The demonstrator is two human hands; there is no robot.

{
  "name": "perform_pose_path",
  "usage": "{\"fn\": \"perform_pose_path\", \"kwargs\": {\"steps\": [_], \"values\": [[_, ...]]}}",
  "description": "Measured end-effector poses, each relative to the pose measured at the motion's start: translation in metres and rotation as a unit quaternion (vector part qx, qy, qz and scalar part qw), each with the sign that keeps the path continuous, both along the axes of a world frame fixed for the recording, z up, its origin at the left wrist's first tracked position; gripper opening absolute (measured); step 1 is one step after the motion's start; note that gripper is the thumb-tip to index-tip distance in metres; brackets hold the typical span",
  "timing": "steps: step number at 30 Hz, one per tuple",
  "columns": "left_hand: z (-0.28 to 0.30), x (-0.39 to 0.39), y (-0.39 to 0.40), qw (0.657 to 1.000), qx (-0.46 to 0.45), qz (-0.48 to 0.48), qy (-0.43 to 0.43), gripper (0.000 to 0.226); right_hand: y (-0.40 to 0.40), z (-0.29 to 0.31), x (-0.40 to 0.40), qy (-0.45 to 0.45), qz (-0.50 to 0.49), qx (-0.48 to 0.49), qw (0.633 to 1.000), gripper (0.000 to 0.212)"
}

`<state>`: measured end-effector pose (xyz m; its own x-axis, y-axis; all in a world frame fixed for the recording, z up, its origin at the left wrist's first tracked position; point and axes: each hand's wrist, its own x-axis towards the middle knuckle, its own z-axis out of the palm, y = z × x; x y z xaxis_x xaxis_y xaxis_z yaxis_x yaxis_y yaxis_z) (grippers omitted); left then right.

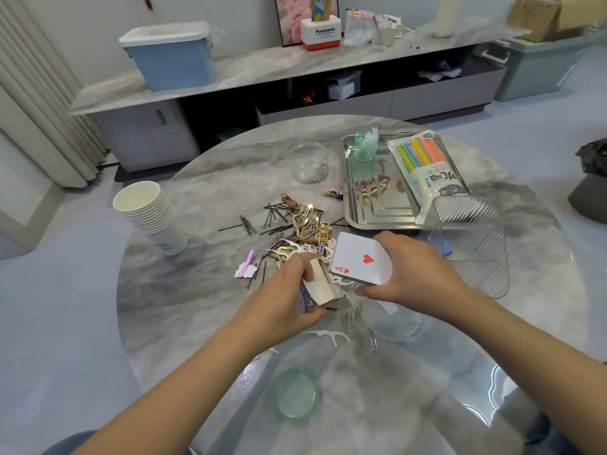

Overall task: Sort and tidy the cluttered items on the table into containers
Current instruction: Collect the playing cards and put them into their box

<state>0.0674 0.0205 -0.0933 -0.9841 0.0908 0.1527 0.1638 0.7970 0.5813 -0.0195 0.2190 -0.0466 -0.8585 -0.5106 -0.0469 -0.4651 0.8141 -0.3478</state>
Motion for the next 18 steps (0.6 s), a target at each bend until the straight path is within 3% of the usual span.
{"fn": "perform_pose_path", "kwargs": {"steps": [8, 12, 18], "values": [[-0.006, -0.005, -0.006, 0.997, -0.012, -0.055, 0.056, 0.045, 0.000, -0.011, 0.002, -0.042, 0.016, 0.012, 0.999, 0.065], [-0.004, -0.006, -0.006, 0.996, -0.005, -0.049, 0.073, 0.043, 0.001, -0.007, 0.003, -0.001, 0.038, 0.049, 0.998, 0.061], [-0.008, -0.007, -0.007, 0.995, -0.042, -0.050, 0.080, 0.071, 0.000, -0.005, 0.008, 0.071, 0.088, 0.075, 0.991, 0.053]]}}
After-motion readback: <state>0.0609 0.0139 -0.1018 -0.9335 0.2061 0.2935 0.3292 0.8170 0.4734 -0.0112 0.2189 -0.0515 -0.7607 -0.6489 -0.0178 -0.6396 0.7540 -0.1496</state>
